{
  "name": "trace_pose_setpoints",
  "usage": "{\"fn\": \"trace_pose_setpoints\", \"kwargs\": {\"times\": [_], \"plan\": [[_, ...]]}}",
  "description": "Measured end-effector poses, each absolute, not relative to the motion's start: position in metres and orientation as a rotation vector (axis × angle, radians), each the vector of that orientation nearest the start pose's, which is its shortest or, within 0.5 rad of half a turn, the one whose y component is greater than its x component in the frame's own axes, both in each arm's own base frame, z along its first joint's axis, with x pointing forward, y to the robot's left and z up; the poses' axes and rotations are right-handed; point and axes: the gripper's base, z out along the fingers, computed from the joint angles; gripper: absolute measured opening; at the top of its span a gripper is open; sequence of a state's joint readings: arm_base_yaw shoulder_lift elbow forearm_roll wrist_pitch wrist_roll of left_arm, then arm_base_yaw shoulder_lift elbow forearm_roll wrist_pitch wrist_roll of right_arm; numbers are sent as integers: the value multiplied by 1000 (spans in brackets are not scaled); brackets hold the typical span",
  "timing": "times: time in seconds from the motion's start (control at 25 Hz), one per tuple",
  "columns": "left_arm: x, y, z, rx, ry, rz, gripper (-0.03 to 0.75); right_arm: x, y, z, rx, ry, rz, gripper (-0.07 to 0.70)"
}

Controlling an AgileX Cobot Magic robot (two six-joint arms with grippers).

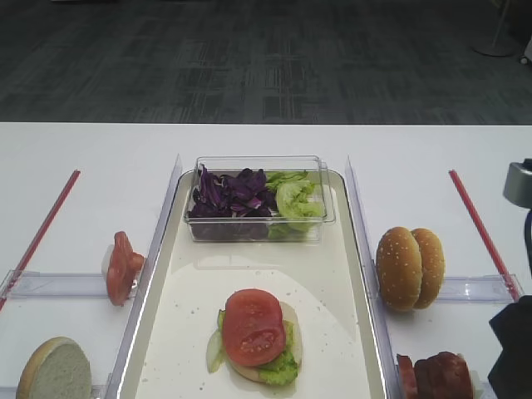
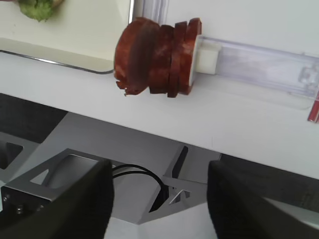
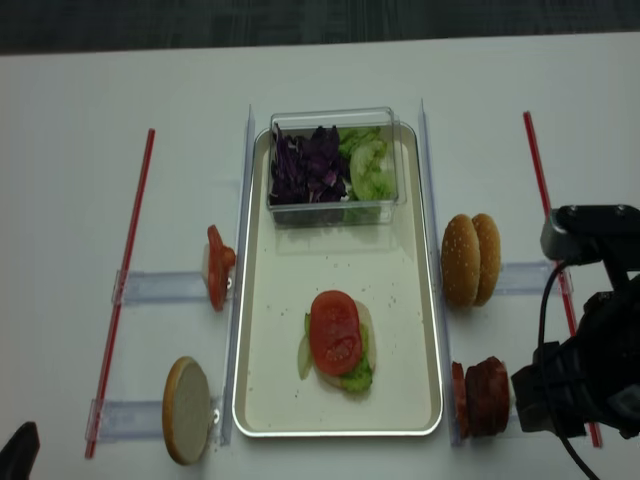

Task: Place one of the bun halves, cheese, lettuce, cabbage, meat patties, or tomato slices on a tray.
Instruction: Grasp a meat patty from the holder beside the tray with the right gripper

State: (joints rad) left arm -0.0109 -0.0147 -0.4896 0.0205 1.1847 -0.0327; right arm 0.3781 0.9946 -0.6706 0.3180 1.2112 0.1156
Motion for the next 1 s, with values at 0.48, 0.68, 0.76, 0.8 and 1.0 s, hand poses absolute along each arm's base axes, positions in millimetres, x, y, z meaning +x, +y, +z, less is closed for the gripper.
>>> {"fn": "trace_pose_setpoints", "kwargs": {"times": [0.48, 0.68, 0.76, 0.8, 1.0], "plan": [[-12, 2, 265, -28, 2163, -1, 380, 127, 99, 244, -255, 3085, 478, 445], [-12, 2, 265, -28, 2163, -1, 380, 135, 104, 236, -225, 3104, 459, 445], [-12, 2, 265, -28, 2163, -1, 380, 138, 105, 232, -213, 3116, 451, 445], [-12, 2, 265, -28, 2163, -1, 380, 139, 106, 231, -209, 3118, 448, 445], [-12, 2, 265, -28, 2163, -1, 380, 146, 110, 225, -179, 3110, 468, 445]]}}
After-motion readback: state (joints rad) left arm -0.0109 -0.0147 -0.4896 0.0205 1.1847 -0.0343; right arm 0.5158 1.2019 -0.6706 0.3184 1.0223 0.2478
